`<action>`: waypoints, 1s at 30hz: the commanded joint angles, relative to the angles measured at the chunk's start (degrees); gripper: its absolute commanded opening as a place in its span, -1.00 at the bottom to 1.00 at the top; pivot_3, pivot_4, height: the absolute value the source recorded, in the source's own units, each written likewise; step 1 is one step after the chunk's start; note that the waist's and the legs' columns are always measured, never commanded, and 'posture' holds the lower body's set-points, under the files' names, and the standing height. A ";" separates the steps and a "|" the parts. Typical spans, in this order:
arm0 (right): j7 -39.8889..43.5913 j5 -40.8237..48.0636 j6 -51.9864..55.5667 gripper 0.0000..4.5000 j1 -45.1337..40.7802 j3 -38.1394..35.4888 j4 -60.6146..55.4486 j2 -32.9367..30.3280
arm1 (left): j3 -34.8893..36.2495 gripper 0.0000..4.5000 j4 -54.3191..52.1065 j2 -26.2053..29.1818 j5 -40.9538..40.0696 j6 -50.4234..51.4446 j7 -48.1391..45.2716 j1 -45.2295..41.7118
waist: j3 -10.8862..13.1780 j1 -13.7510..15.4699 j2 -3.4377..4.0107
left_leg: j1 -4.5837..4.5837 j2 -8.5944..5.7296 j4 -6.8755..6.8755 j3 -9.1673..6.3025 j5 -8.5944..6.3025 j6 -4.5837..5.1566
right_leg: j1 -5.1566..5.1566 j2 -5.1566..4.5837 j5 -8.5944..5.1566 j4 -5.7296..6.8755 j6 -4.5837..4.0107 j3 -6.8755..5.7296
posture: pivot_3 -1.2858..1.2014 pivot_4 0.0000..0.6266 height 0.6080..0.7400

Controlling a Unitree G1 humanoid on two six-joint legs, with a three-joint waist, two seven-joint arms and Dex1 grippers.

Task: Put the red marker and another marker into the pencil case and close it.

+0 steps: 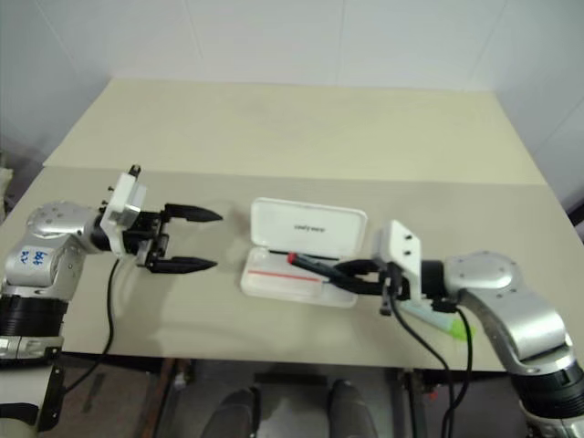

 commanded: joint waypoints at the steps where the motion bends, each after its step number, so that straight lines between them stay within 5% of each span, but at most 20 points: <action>1: -0.35 -5.75 -4.68 -0.74 -2.84 5.17 4.50 2.40 | 1.64 1.00 -0.93 0.74 -0.05 -0.46 1.06 0.60 | 0.00 -0.04 0.00 | 0.01 0.00 0.00 0.00 0.00 0.00 | 0.00 0.00 0.00 0.01 0.01 0.00 | 0.03 -0.52 1.00; 10: 3.76 -16.63 -17.72 -0.74 -14.29 12.92 22.36 7.90 | 1.72 1.00 -4.04 -0.06 -0.99 1.17 3.88 1.55 | 0.00 -0.21 0.00 | 0.01 0.00 -0.11 0.00 0.00 0.00 | -0.16 0.01 0.08 0.24 0.17 -0.01 | 0.03 -0.52 1.00; 19: 6.90 -18.43 -19.46 -0.74 -17.10 13.36 26.16 10.65 | 2.54 1.00 -7.01 -0.17 -1.80 2.60 6.24 3.41 | 0.00 -0.20 0.00 | -0.04 0.00 -0.15 0.00 0.00 0.00 | -0.27 0.01 0.03 0.35 0.15 0.00 | 0.03 -0.52 1.00; 27: 5.11 -16.83 -16.40 0.54 -19.50 10.32 25.05 13.88 | 2.73 1.00 -7.29 -0.11 -1.96 2.72 6.71 3.66 | 0.00 -0.54 0.00 | -0.02 0.00 -0.15 0.00 0.01 -0.02 | -0.34 0.01 0.00 0.48 0.11 0.00 | 0.03 -0.52 1.00; 30: 4.64 -12.94 -12.10 0.67 -20.16 8.25 21.11 14.95 | 2.35 1.00 -7.25 -0.36 -1.90 2.74 6.76 3.30 | 0.00 -0.34 0.00 | -0.03 0.01 -0.15 0.00 0.01 -0.03 | -0.39 0.01 -0.02 0.55 0.08 0.00 | 0.03 -0.52 1.00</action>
